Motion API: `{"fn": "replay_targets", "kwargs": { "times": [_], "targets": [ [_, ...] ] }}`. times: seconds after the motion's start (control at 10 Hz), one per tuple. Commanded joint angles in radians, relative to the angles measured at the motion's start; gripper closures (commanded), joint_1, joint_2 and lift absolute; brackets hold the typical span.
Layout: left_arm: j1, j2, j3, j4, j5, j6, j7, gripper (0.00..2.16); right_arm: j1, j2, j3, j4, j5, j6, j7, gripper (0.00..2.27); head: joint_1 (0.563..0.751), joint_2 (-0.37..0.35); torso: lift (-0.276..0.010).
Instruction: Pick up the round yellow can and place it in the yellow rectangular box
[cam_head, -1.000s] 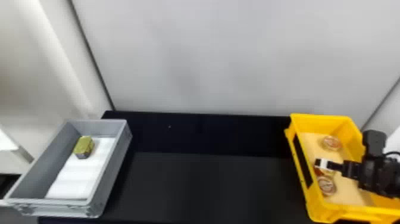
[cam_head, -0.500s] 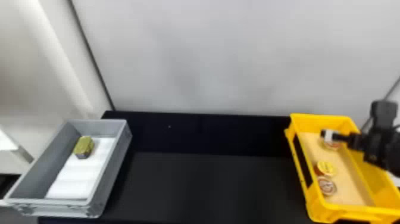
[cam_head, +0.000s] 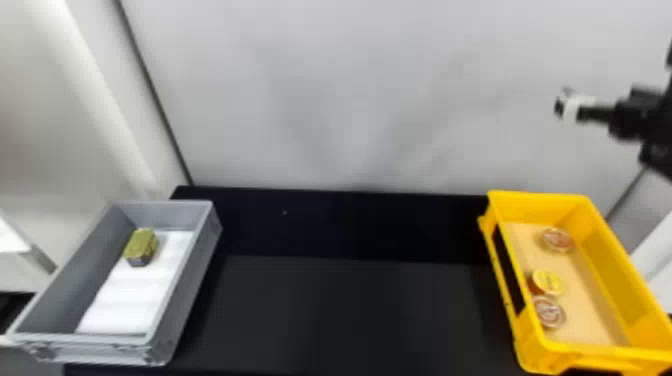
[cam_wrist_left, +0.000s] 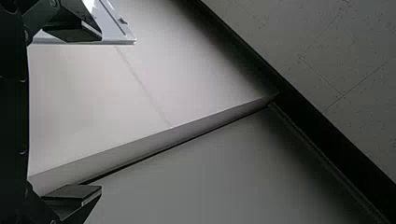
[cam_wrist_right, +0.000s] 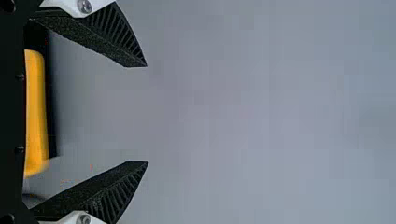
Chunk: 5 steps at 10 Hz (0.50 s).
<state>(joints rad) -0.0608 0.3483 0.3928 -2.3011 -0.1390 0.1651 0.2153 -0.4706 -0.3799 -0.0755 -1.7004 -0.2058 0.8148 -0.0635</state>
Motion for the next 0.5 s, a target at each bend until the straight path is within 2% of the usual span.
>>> {"fn": "replay_targets", "kwargs": {
  "times": [0.0, 0.3, 0.4],
  "targets": [
    [0.001, 0.0, 0.0, 0.0, -0.004, 0.001, 0.0, 0.13, -0.1, 0.007, 0.065, -0.173, 0.147, -0.043, 0.007, 0.0, 0.694, 0.054, -0.003],
    [0.007, -0.001, 0.003, 0.0, -0.01, 0.001, -0.002, 0.13, -0.149, 0.033, 0.148, -0.331, 0.309, -0.132, -0.052, 0.0, 0.694, 0.054, -0.003],
    [0.01, 0.0, 0.006, 0.0, -0.01, 0.001, -0.002, 0.13, -0.183, 0.032, 0.166, -0.36, 0.332, -0.135, -0.052, 0.0, 0.694, 0.054, -0.003]
  ]
}}
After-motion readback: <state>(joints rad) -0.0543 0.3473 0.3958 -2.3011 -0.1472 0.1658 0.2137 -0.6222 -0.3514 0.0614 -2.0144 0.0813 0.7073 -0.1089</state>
